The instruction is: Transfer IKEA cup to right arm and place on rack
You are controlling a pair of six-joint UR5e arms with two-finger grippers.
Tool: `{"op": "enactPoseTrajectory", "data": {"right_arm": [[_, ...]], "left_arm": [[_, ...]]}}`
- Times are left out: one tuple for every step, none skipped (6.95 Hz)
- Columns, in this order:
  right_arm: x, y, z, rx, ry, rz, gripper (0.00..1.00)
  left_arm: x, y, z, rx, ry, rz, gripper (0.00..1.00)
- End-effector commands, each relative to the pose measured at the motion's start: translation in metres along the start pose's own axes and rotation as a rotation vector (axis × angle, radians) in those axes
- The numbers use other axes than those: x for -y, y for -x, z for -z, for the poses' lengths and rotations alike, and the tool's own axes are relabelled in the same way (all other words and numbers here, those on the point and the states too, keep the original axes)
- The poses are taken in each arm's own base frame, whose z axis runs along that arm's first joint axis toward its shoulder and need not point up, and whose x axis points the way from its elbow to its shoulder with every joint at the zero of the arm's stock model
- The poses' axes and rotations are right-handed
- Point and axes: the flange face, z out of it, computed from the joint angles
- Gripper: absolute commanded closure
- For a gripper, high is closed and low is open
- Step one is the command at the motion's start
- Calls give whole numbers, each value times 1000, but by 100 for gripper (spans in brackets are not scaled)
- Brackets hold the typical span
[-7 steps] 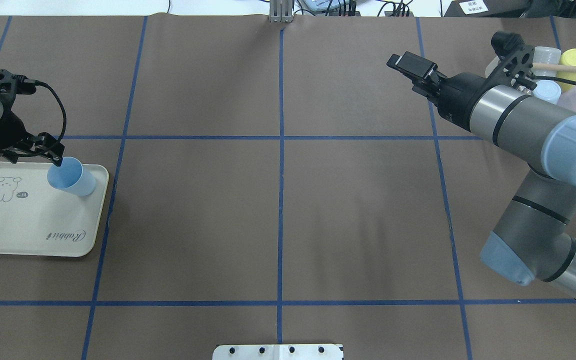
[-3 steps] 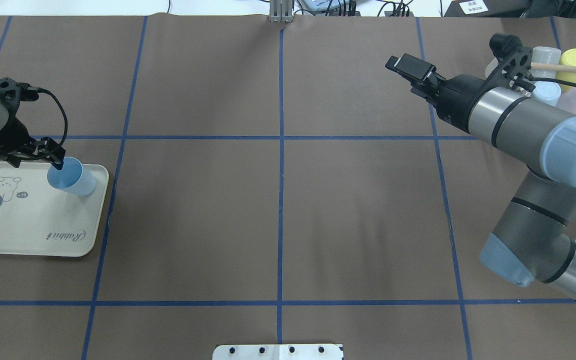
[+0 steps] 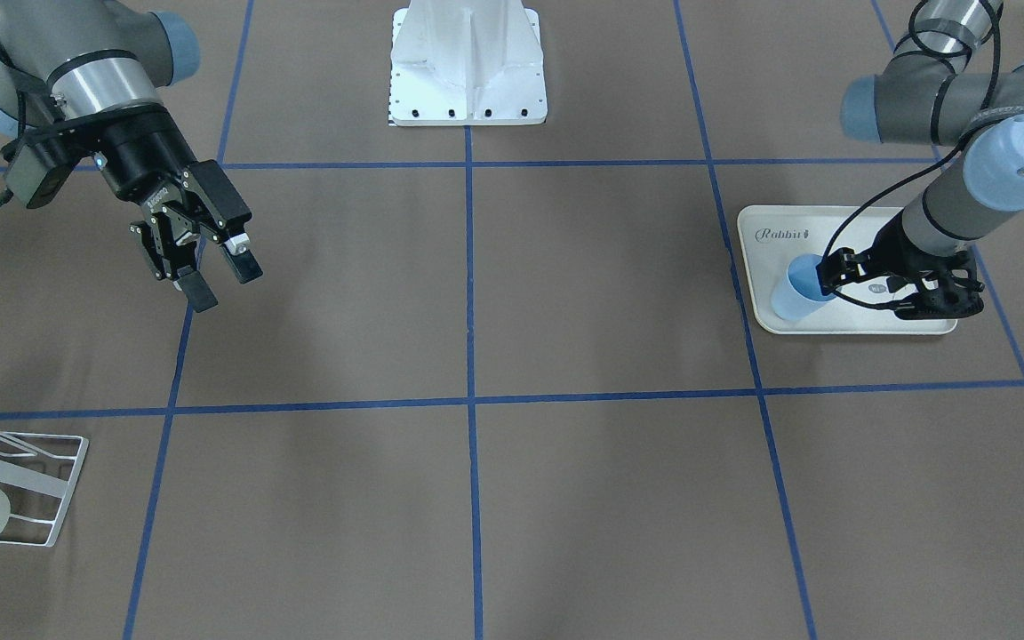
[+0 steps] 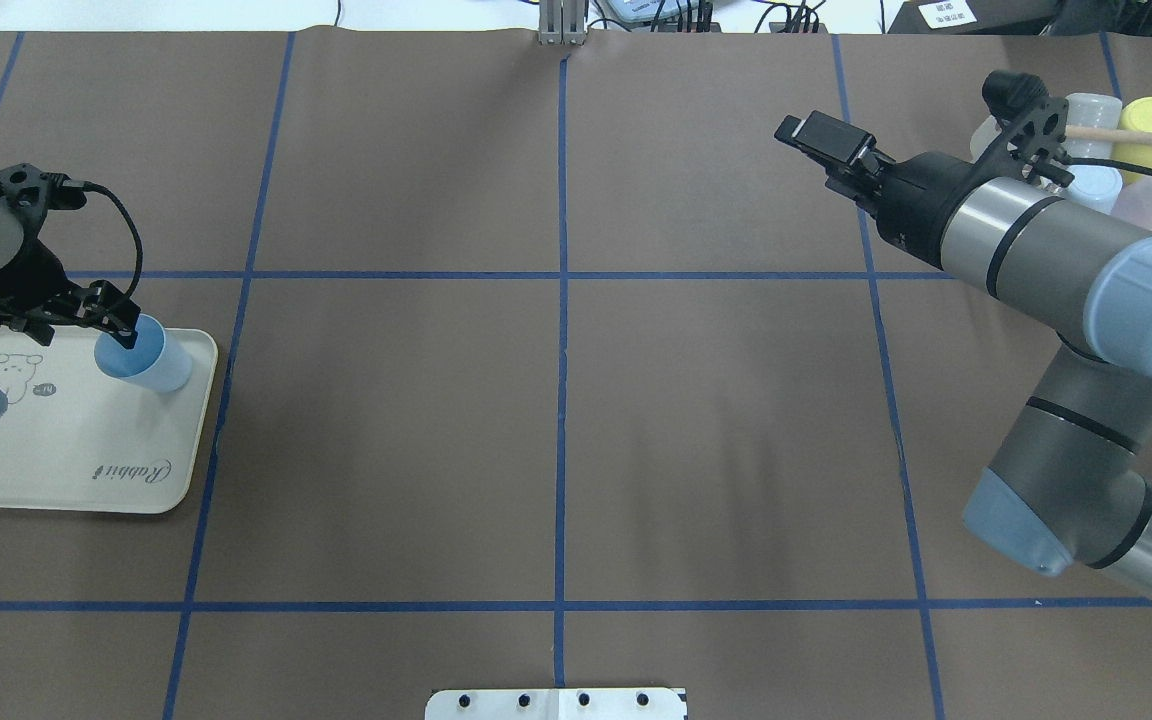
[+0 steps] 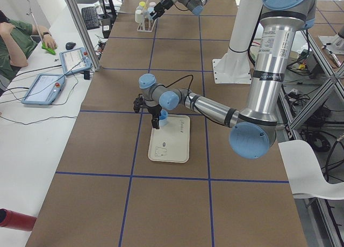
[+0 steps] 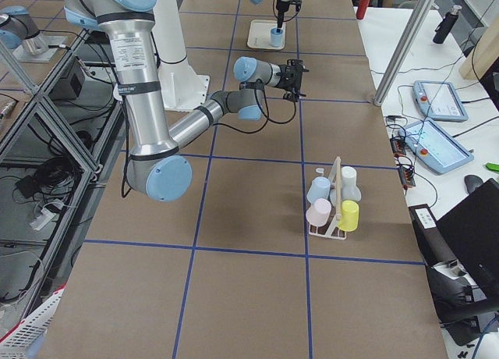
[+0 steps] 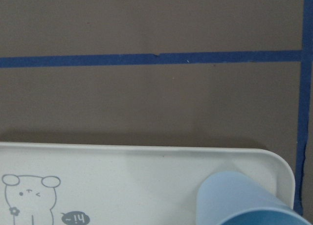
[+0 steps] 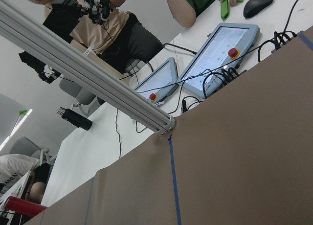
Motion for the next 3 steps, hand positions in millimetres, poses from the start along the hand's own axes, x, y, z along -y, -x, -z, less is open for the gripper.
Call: {"op": "enactPoseTrajectory", "data": {"right_arm": [[1,-1,1,-1,-1,0,0],[1,-1,1,-1,-3,0,0],[1,-2,1,-3,-1,0,0]], "left_arm": [[-3,-6,-3,-4,9,2,87],[-4,-8,-2,-6,7,30,100],[-2,-14,2,-14,4,107,100]]}}
